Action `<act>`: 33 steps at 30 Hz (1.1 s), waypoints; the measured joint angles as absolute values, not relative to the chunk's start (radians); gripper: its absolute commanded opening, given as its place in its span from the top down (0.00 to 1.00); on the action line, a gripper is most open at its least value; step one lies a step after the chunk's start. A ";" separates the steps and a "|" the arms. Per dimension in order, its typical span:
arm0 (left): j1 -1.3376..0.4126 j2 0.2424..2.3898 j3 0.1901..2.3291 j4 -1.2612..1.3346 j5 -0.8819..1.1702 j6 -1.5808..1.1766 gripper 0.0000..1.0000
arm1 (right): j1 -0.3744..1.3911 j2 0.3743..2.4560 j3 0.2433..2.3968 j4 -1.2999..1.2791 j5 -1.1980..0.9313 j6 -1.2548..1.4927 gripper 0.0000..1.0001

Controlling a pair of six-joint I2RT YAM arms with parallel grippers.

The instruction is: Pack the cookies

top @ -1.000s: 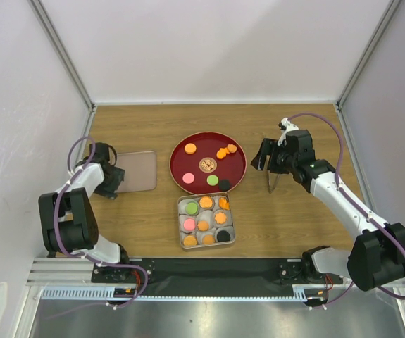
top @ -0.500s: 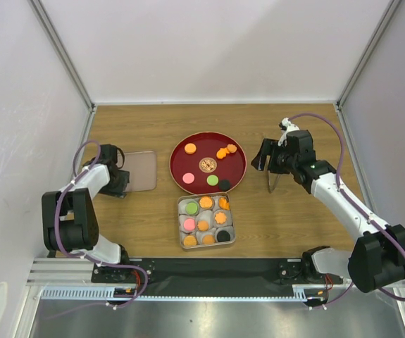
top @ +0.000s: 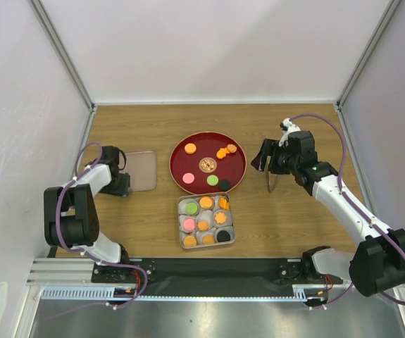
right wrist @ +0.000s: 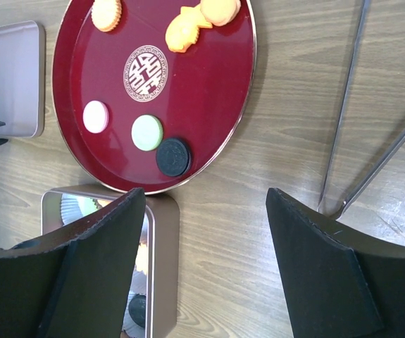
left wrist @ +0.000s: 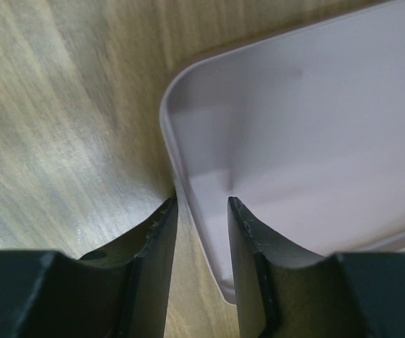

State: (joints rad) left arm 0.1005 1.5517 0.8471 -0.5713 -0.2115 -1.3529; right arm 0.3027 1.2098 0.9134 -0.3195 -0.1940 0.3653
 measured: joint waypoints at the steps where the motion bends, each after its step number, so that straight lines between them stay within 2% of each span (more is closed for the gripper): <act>1: 0.100 1.556 0.845 -0.572 -0.212 -1.355 0.60 | 0.303 1.209 0.913 -0.319 -0.195 0.365 0.24; 4: 0.100 1.560 0.845 -0.566 -0.210 -1.361 0.62 | 0.303 1.209 0.913 -0.318 -0.200 0.365 0.25; 7: 0.100 1.563 0.846 -0.566 -0.209 -1.364 0.69 | 0.303 1.206 0.913 -0.317 -0.201 0.365 0.24; 12: 0.100 1.584 0.861 -0.568 -0.208 -1.362 0.90 | 0.303 1.205 0.910 -0.316 -0.202 0.366 0.24; 13: 0.100 1.587 0.864 -0.567 -0.207 -1.362 0.99 | 0.303 1.205 0.909 -0.315 -0.204 0.366 0.24; 33: 0.154 1.548 0.968 -0.559 -0.194 -1.225 1.00 | 0.302 1.203 0.903 -0.316 -0.205 0.366 0.24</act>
